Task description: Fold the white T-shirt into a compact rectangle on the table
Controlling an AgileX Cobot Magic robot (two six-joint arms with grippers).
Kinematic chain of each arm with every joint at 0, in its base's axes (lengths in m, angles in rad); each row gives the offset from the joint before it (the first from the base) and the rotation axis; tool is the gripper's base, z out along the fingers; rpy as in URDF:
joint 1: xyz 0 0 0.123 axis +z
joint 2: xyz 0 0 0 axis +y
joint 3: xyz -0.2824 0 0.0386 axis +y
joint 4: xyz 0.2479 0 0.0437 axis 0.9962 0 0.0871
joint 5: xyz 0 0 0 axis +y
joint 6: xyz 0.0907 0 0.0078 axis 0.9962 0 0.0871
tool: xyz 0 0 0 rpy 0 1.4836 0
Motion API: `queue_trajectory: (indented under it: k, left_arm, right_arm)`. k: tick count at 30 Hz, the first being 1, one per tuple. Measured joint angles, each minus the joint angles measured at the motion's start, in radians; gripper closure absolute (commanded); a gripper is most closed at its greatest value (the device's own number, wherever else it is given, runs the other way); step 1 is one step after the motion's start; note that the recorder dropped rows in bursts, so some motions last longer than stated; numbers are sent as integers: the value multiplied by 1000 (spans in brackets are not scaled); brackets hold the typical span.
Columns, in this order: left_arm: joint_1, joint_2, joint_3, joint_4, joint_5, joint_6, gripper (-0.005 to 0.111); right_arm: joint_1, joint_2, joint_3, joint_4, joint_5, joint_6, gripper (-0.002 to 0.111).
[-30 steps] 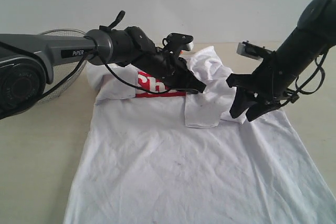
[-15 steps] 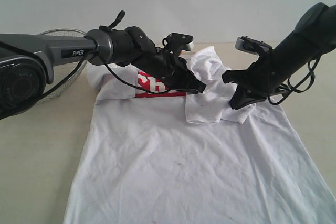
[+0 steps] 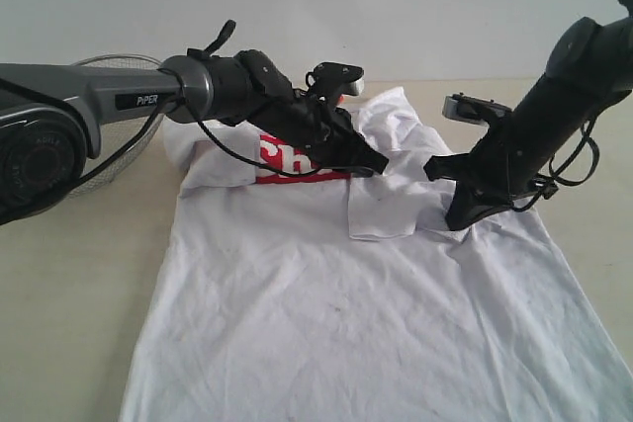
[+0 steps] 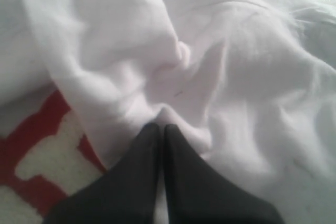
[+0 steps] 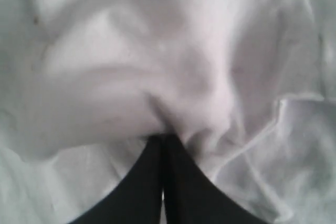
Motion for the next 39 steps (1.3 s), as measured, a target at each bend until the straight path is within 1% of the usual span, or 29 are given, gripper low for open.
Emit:
queue_trajectory:
  k: [7,9,11,15,18,20,24,27,30,32,35,39]
  left_arm:
    - [4,12,-9,-14,2,-28,102]
    - [4,14,-12,-18,4,-29,102]
    - [4,14,-12,-18,4,-29,102]
    - [4,14,-12,-21,6,-29,102]
    - [6,14,-12,-23,6,-29,102]
    - [9,12,-12,-23,12,-29,102]
    - [19,10,-12,-11,21,-29,102]
    - [30,-5,-12,11,41,-29,102]
    - [75,-49,-6,91,98,-31,102]
    - [92,-74,-6,122,126,-39,102]
    - [101,-95,-6,138,151,-41,102]
    - [92,-101,-6,123,116,-39,102]
  right_arm:
    - [7,-29,0,-198,87,135,108]
    - [7,-76,12,-264,89,135,108]
    - [4,-115,14,-284,75,133,108]
    - [3,-176,15,-266,37,113,108]
    - [1,-152,15,-147,19,25,108]
    - [1,-110,15,-78,-39,-10,108]
    - [8,-45,15,-73,-57,-22,108]
    - [8,-59,16,-70,-66,-41,108]
    - [8,-151,17,-52,-177,-67,108]
    - [8,-182,13,-52,-252,-73,108]
    - [8,-175,-18,-52,-294,-78,108]
    - [8,-68,-139,-36,-263,-73,108]
